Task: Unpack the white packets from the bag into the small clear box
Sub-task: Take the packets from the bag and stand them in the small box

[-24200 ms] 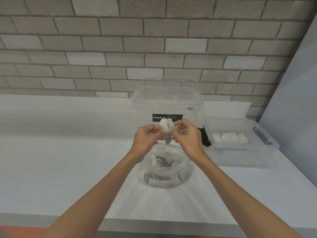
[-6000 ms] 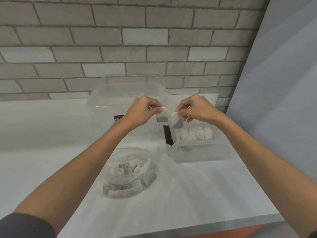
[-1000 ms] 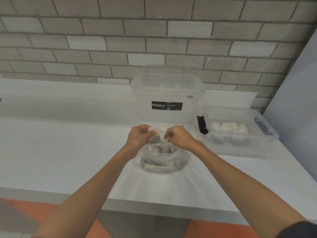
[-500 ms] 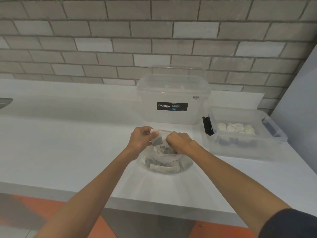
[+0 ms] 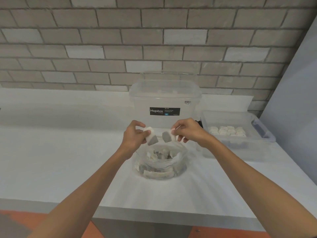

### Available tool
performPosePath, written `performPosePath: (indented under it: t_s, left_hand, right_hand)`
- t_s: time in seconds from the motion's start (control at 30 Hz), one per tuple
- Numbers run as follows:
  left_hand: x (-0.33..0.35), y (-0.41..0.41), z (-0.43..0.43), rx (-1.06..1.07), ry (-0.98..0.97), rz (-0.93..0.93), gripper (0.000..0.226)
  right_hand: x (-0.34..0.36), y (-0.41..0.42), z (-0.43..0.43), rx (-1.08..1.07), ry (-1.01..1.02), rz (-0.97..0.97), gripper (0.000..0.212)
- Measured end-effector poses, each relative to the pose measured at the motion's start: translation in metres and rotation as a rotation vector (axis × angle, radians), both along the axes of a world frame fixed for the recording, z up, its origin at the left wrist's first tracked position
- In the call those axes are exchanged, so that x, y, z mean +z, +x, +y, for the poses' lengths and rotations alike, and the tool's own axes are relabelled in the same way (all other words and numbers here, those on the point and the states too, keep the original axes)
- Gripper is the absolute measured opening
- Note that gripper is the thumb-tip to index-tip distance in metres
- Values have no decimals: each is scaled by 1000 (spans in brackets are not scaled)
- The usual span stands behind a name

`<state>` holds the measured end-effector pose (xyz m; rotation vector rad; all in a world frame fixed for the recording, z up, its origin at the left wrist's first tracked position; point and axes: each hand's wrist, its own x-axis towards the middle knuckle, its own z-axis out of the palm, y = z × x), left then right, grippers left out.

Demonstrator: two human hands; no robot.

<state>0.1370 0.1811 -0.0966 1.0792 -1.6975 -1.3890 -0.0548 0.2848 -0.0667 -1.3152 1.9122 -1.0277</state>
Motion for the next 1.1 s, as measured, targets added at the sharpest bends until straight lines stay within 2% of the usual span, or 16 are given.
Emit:
performPosePath:
  t_s: [0.13, 0.27, 0.37, 0.47, 0.67, 0.9, 1.1]
  left_hand:
    - [14, -14, 8, -154, -104, -30, 10]
    - [28, -37, 18, -266, -166, -33, 23]
    - [39, -58, 24, -334, -160, -27, 20]
    - [50, -79, 30, -394, -167, -60, 13]
    - [65, -121, 35, -421, -218, -99, 2]
    - [76, -186, 40, -400, -351, -148, 7]
    - [61, -248, 50, -497, -421, -243, 10]
  right_hand:
    - [15, -11, 10, -30, -23, -83, 6]
    - [38, -26, 20, 24, 25, -84, 13]
    - [53, -40, 25, 96, 72, -64, 19]
    - [65, -55, 31, 145, 97, -84, 7]
    - [82, -100, 40, 122, 59, -36, 15]
    - [89, -167, 56, 23, 65, 49, 20]
    - [72, -216, 69, -38, 64, 121, 15]
